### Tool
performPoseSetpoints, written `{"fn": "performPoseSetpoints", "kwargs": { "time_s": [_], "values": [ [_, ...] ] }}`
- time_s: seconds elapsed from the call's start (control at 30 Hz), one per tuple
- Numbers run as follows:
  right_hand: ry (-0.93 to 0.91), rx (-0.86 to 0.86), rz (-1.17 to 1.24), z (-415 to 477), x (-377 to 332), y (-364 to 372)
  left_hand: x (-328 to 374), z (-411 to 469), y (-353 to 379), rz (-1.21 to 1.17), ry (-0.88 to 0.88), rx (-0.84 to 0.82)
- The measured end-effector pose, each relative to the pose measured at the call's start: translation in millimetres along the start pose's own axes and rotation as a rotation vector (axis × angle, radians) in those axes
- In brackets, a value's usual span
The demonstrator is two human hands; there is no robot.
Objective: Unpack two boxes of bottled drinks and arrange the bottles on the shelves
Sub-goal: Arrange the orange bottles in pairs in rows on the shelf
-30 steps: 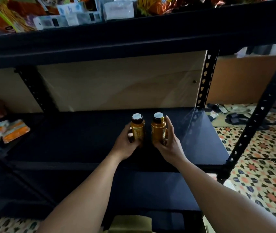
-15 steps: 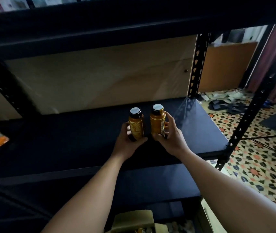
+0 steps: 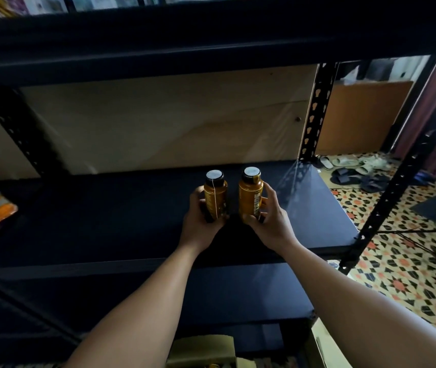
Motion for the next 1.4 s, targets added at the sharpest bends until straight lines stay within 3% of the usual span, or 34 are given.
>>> {"fn": "performPoseSetpoints", "kwargs": {
  "time_s": [0.87, 1.4],
  "values": [
    [0.007, -0.023, 0.011, 1, 0, 1, 0, 3, 3, 0.027, -0.017, 0.011],
    [0.016, -0.044, 0.052, 0, 1, 3, 1, 5, 16, 0.106, -0.024, -0.102]
  ]
}}
Point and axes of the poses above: each hand's wrist, its own z-axis towards the middle knuckle, its own y-axis out of the palm, x = y × z, the point moved 10 cm from there along z, towards the middle knuckle, and after that the axes turned 1 degree about x, right-handed, at the moved point
